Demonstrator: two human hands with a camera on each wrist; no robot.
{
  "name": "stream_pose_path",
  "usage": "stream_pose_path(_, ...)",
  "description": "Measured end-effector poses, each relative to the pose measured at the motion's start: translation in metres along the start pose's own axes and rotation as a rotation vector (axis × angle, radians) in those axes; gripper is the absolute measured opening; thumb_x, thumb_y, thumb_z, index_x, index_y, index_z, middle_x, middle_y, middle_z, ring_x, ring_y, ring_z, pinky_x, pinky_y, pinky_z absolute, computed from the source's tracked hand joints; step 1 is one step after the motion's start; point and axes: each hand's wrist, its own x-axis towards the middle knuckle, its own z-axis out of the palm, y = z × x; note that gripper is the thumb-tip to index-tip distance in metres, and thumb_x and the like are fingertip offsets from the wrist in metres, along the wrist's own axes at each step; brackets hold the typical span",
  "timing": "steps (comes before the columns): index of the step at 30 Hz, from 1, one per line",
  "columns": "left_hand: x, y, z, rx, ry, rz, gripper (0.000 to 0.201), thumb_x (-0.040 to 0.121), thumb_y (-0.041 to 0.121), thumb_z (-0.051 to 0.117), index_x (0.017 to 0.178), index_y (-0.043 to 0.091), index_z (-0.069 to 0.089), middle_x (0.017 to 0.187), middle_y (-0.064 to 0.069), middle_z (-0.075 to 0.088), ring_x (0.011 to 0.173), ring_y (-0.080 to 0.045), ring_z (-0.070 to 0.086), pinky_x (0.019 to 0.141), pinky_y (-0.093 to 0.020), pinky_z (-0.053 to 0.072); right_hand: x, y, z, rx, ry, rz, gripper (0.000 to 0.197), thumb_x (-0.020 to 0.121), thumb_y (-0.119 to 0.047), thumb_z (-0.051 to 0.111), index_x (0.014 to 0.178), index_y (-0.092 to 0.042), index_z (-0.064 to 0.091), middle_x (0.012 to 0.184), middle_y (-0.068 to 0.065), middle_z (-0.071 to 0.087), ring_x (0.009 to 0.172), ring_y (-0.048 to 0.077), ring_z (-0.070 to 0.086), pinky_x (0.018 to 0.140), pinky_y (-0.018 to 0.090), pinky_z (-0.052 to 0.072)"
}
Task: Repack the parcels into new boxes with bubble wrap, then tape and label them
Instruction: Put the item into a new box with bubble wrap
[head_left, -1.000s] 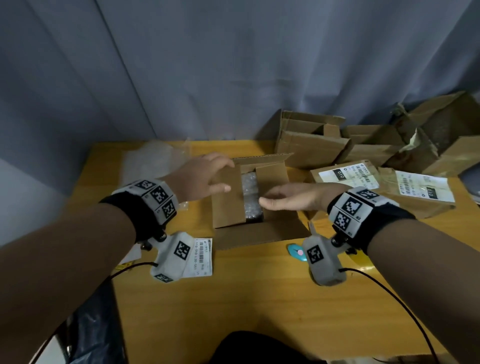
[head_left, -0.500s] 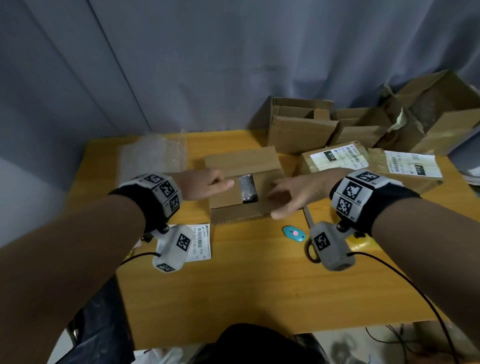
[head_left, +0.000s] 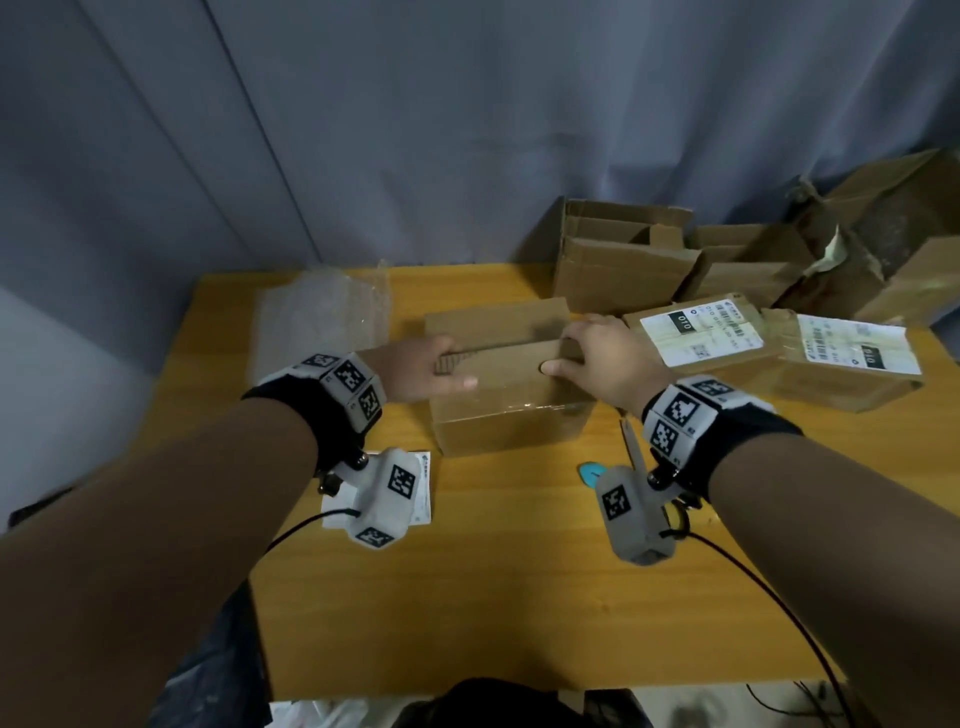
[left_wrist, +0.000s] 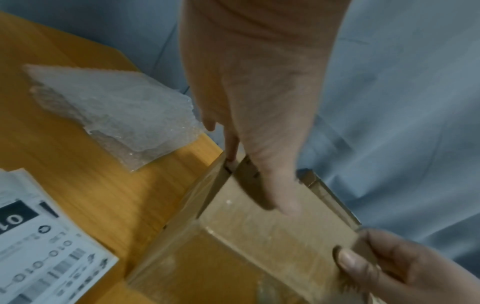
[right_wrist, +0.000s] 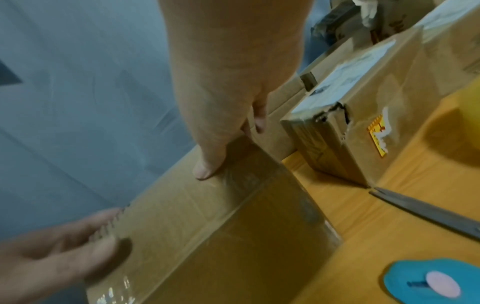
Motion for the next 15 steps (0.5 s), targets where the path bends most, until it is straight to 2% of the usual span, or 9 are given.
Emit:
stream_pose_path(2, 0.004, -0.007, 0.010, 0.092, 0.139, 0.046, 0.058, 0.088, 0.037, 0.062, 0.135, 0.010, 0.042, 0.127, -0.009, 0.056, 0.111, -0.024, 0.057, 0.089, -0.032, 0.048, 0.002, 0.000, 0.010, -0.013, 0.077, 0.040, 0.054, 0.087, -0.054, 0.057, 0.126, -0.018, 0.052, 0.132, 0.007, 0.045, 0.123, 0.026, 0.042, 0.099, 0.039, 0.038)
stream_pose_path(4, 0.008, -0.013, 0.024, 0.168, 0.246, 0.079, 0.066, 0.088, 0.036, 0.062, 0.144, 0.017, 0.032, 0.138, -0.007, 0.047, 0.119, -0.024, 0.050, 0.095, -0.034, 0.043, 0.002, 0.000, 0.020, 0.068, 0.104, 0.104, 0.062, 0.086, -0.052, 0.059, 0.135, -0.016, 0.042, 0.141, 0.009, 0.035, 0.130, 0.028, 0.034, 0.104, 0.041, 0.035)
stream_pose_path(5, 0.011, -0.015, 0.031, 0.201, 0.282, 0.083, 0.065, 0.090, 0.036, 0.059, 0.146, 0.022, 0.029, 0.142, -0.005, 0.041, 0.123, -0.025, 0.046, 0.098, -0.037, 0.041, 0.002, -0.002, 0.024, 0.126, 0.091, 0.135, 0.065, 0.088, -0.048, 0.058, 0.141, -0.017, 0.035, 0.149, 0.010, 0.026, 0.135, 0.029, 0.029, 0.107, 0.044, 0.033)
stream_pose_path(7, 0.016, -0.021, 0.046, 0.262, 0.311, 0.071, 0.056, 0.096, 0.036, 0.047, 0.148, 0.033, 0.025, 0.151, -0.002, 0.027, 0.130, -0.027, 0.032, 0.104, -0.043, 0.036, 0.005, -0.004, 0.036, 0.148, 0.012, 0.116, 0.063, 0.096, -0.039, 0.048, 0.150, -0.029, 0.017, 0.160, 0.003, 0.000, 0.145, 0.029, 0.011, 0.113, 0.047, 0.025)
stream_pose_path(9, 0.020, -0.023, 0.060, 0.302, 0.279, 0.012, 0.049, 0.101, 0.041, 0.029, 0.148, 0.039, 0.017, 0.159, 0.004, 0.006, 0.140, -0.027, 0.013, 0.113, -0.047, 0.024, 0.008, -0.008, 0.045, 0.013, -0.093, 0.016, 0.058, 0.101, -0.027, 0.032, 0.151, -0.036, 0.003, 0.159, -0.002, -0.016, 0.147, 0.024, -0.007, 0.119, 0.047, 0.007)
stream_pose_path(10, 0.022, -0.021, 0.066, 0.316, 0.251, -0.022, 0.051, 0.100, 0.047, 0.021, 0.149, 0.040, 0.010, 0.159, 0.006, -0.004, 0.143, -0.026, 0.001, 0.117, -0.046, 0.014, 0.011, -0.010, 0.049, -0.041, -0.118, -0.029, 0.059, 0.101, -0.024, 0.027, 0.152, -0.034, -0.001, 0.159, -0.002, -0.018, 0.147, 0.022, -0.013, 0.119, 0.046, -0.001)
stream_pose_path(12, 0.025, -0.018, 0.076, 0.348, 0.209, -0.062, 0.063, 0.093, 0.063, 0.012, 0.149, 0.039, -0.006, 0.157, 0.005, -0.020, 0.145, -0.022, -0.017, 0.118, -0.043, -0.006, 0.016, -0.011, 0.052, -0.081, -0.127, -0.077, 0.057, 0.101, -0.028, 0.022, 0.152, -0.030, -0.003, 0.160, -0.002, -0.016, 0.146, 0.019, -0.015, 0.118, 0.044, -0.008)
stream_pose_path(13, 0.027, -0.017, 0.077, 0.366, 0.204, -0.065, 0.072, 0.088, 0.070, 0.010, 0.148, 0.037, -0.010, 0.156, 0.003, -0.023, 0.144, -0.022, -0.021, 0.118, -0.042, -0.010, 0.019, -0.010, 0.052, -0.086, -0.128, -0.093, 0.055, 0.102, -0.034, 0.019, 0.152, -0.030, -0.003, 0.160, -0.003, -0.015, 0.146, 0.018, -0.015, 0.118, 0.045, -0.008)
stream_pose_path(15, 0.031, -0.017, 0.075, 0.407, 0.195, -0.066, 0.086, 0.079, 0.079, 0.011, 0.149, 0.033, -0.013, 0.157, 0.000, -0.022, 0.144, -0.023, -0.020, 0.118, -0.043, -0.009, 0.025, -0.005, 0.053, -0.096, -0.151, -0.115, 0.058, 0.100, -0.050, 0.012, 0.152, -0.031, -0.006, 0.159, -0.006, -0.017, 0.146, 0.017, -0.016, 0.118, 0.046, -0.006)
